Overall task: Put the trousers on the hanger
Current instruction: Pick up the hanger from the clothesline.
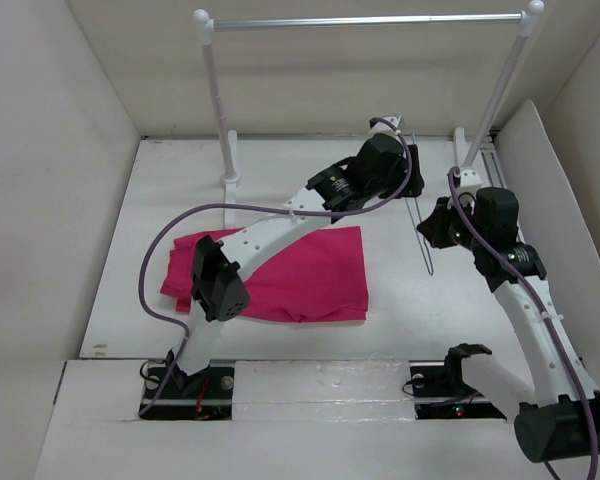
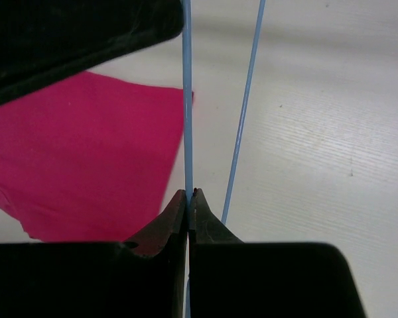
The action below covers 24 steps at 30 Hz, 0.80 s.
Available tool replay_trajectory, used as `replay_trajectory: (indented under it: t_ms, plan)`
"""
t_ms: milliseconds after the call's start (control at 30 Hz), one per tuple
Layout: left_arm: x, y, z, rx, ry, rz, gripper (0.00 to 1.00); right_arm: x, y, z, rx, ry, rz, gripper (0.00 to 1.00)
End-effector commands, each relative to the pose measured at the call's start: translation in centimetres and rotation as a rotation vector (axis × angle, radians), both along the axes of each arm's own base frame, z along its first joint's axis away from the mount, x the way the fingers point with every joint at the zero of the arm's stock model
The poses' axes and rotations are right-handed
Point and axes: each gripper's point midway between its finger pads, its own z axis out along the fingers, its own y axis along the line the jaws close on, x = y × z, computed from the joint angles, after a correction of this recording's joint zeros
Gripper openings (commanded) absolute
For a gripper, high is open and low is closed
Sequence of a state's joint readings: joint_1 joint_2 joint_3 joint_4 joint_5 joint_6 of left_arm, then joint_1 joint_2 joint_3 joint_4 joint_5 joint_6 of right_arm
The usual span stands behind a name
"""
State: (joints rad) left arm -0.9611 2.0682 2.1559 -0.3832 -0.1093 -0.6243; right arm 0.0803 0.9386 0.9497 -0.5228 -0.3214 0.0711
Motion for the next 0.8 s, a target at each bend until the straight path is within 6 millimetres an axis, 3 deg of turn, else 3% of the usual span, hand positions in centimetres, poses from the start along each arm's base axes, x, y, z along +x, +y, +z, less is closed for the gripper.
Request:
replay_trajectory:
  t_ms: [0,167,267,400,600,700,767]
  plan:
    - [0.9,-0.4,3.4,-0.105,-0.048,0.051,0.58,-0.7,1.0,0.8,0.012,-0.034,0.017,0.00]
    - [1.0,-1.6,2.1,-0.124,-0.017,0.034,0.50,-1.9,1.7,-0.9,-0.005,0.010,0.026,0.00]
    - [1.0,-1.6,0.4,-0.087,0.012,0.038,0.41,-2.3,1.7,-0.7,-0.004,0.000,0.017,0.00]
    - [0.8,-1.2,-0.7,-0.072,0.028,0.046,0.20,-2.9,1.2,-0.6,-0.017,-0.002,0.005,0.00]
    - [0.7,-0.8,-2.5,-0.024,0.051,0.056,0.31,-4.4,0.9,-1.5,-0.035,0.012,0.008,0.00]
    - [0.8,-1.1,-2.9,-0.028,0.060,0.056,0.30,-4.6,1.0,-1.5,-0.027,0.009,0.009,0.00]
    - [0.8,-1.2,-3.2,-0.026,0.067,0.055,0.24,-4.9,1.1,-1.5,-0.034,0.014,0.018,0.00]
